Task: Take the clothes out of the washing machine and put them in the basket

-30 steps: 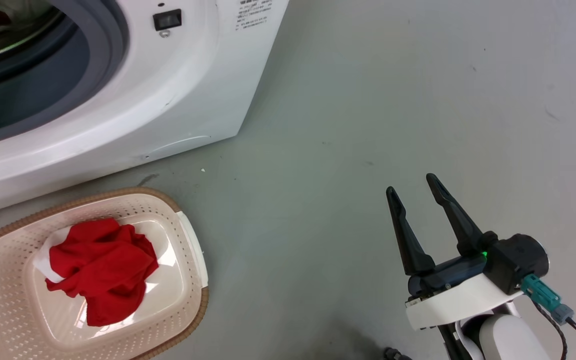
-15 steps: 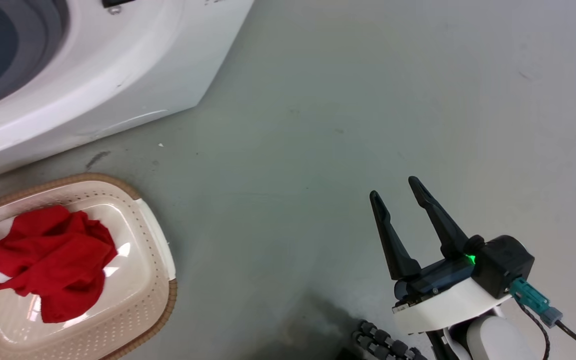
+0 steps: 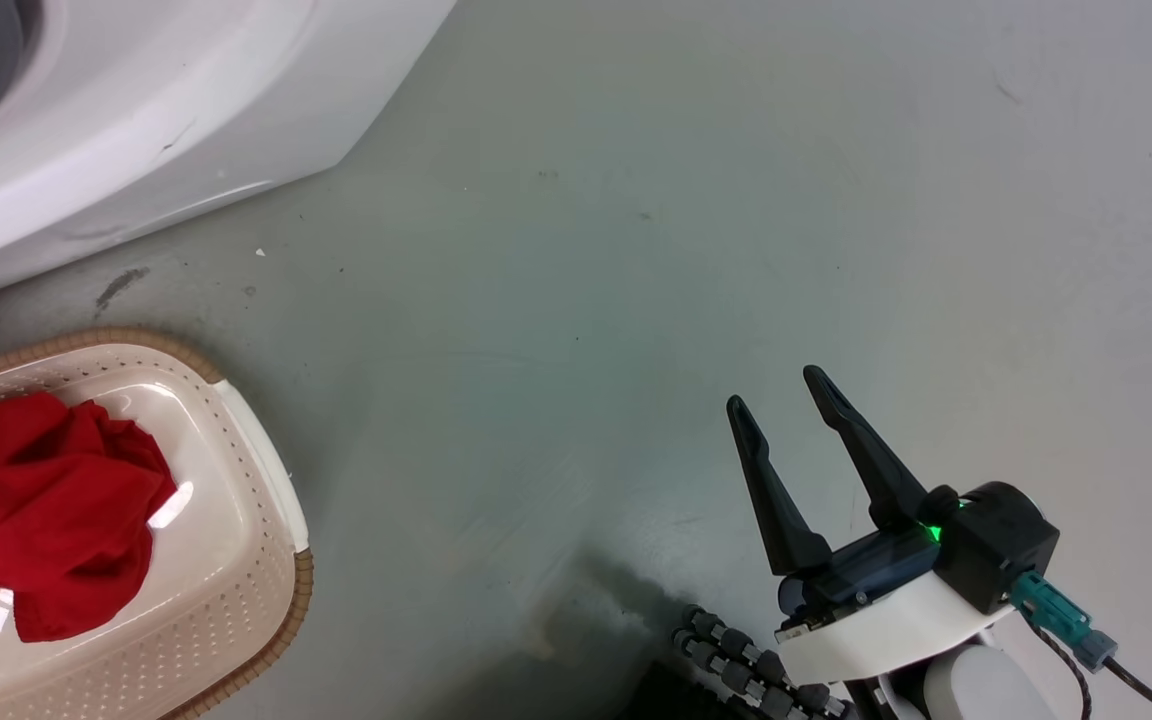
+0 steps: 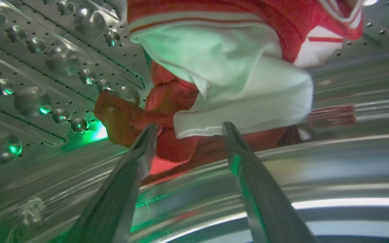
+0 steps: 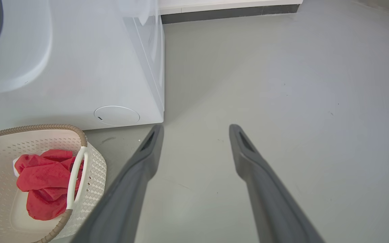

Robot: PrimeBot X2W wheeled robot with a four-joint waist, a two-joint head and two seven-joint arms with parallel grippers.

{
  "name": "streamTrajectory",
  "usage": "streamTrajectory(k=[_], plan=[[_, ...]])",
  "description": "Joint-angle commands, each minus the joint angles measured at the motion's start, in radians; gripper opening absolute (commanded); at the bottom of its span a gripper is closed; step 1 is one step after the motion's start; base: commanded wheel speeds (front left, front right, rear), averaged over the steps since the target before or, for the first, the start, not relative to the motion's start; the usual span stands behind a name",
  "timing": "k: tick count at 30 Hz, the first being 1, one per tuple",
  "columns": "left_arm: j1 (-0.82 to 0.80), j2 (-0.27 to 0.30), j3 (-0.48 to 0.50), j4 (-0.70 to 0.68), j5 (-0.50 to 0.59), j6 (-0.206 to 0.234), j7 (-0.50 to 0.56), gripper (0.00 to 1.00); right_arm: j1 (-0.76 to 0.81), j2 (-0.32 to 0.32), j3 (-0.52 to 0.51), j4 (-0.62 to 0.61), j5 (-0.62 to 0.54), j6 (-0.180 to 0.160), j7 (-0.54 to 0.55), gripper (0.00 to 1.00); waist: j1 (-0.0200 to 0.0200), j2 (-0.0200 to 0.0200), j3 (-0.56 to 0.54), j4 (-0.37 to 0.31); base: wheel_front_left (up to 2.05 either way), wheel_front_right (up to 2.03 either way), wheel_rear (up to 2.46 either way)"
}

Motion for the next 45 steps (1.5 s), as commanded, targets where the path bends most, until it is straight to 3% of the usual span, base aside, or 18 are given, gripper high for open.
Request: streamTrajectory(k=[1, 7, 9, 10, 18, 28, 37, 45], plan=[[-0.017, -0.001, -0.008, -0.004, 0.008, 0.007, 0.017, 1.0, 0.006, 0.001, 0.002, -0.006, 0.006, -0.001, -0.005, 1.0, 0.0, 0.0, 0.007, 0.002, 0.0, 0.0, 0.0], [-0.006, -0.009, -0.049, 0.013, 0.028, 0.003, 0.065, 1.0, 0.021, 0.001, 0.005, -0.019, 0.006, -0.001, -0.008, 1.0, 0.0, 0.0, 0.025, 0.004, 0.0, 0.0, 0.0], [-0.005, -0.013, -0.057, 0.019, 0.032, 0.001, 0.058, 0.44, 0.025, 0.001, 0.005, -0.02, 0.007, -0.001, -0.007, 1.0, 0.0, 0.0, 0.025, 0.004, 0.0, 0.0, 0.0], [-0.007, -0.016, -0.056, 0.022, 0.034, 0.001, 0.047, 0.02, 0.026, 0.001, 0.006, -0.02, 0.008, -0.001, -0.008, 1.0, 0.0, 0.0, 0.026, 0.003, 0.0, 0.0, 0.0], [-0.029, -0.011, -0.069, 0.04, 0.094, 0.027, -0.038, 0.0, 0.021, 0.001, 0.002, -0.022, 0.009, -0.001, -0.008, 1.0, 0.0, 0.0, 0.023, 0.003, 0.0, 0.0, 0.0], [-0.029, -0.015, -0.059, 0.051, 0.162, 0.046, -0.293, 0.0, -0.012, 0.001, 0.012, -0.013, 0.011, -0.001, -0.009, 1.0, 0.0, 0.0, -0.001, -0.002, 0.0, 0.0, 0.0], [0.068, -0.077, -0.046, 0.09, 0.142, 0.073, -0.476, 0.0, -0.03, 0.001, -0.008, -0.002, 0.0, -0.001, 0.001, 1.0, 0.0, 0.0, -0.044, 0.018, 0.0, 0.0, 0.0], [0.203, -0.133, -0.018, 0.148, 0.117, 0.112, -0.705, 0.0, -0.019, 0.001, -0.032, 0.013, -0.009, -0.001, 0.01, 1.0, 0.0, 0.0, -0.125, 0.042, 0.0, 0.0, 0.0]])
